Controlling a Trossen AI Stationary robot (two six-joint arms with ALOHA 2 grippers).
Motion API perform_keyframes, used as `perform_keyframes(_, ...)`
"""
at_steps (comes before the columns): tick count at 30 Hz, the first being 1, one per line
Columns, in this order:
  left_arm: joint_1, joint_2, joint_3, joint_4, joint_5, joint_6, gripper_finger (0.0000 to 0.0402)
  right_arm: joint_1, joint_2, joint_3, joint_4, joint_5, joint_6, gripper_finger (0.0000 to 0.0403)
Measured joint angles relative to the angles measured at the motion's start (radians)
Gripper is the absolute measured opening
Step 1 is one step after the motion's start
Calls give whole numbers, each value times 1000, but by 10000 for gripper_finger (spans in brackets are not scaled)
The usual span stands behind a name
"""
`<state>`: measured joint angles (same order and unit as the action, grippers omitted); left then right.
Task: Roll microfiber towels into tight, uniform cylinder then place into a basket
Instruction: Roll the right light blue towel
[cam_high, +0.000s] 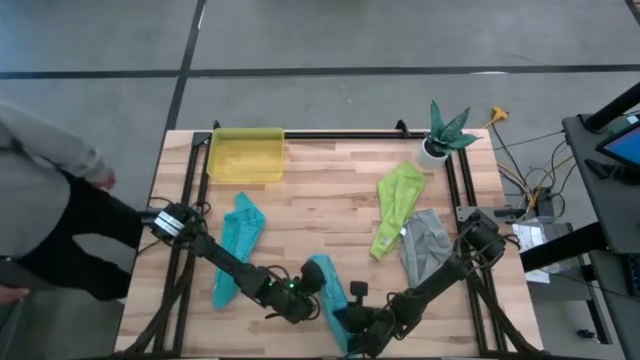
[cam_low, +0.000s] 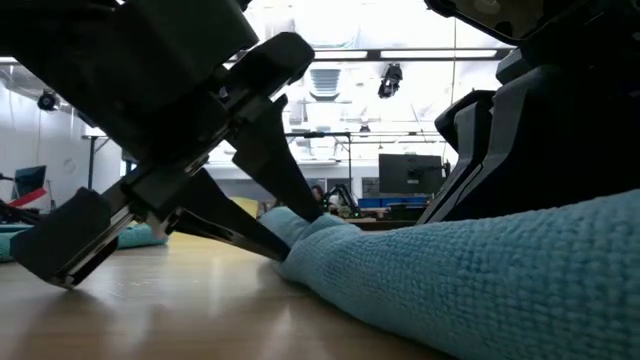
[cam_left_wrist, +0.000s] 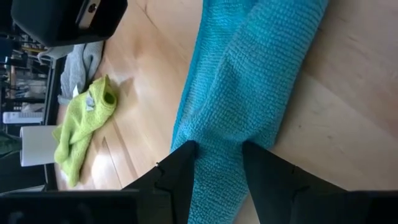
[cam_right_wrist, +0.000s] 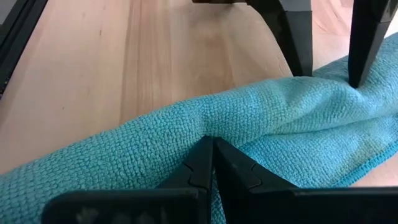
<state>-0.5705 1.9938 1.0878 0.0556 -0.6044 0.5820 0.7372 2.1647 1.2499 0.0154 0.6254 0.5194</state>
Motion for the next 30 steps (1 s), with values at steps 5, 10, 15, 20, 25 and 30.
perform_keyframes(5, 0, 1, 0, 7, 1, -23, 95, 0, 0, 0, 0, 0, -5, 13)
perform_keyframes(10, 2, 2, 0, 4, 38, -50, 18, 0, 0, 1, -1, 1, -25, 13)
perform_keyframes(15, 2, 2, 0, -21, 50, -77, 5, 0, -1, 15, -14, 0, -73, 13)
perform_keyframes(20, -1, 2, 33, -136, 68, -145, 1, 0, -14, 41, -32, -1, -122, 13)
perform_keyframes(25, -4, 3, 73, -226, 88, -208, 1, 2, -41, 76, -99, 2, -127, 13)
perform_keyframes(30, -12, 4, 92, -240, 100, -211, 0, 4, -45, 112, -108, 34, -147, 13)
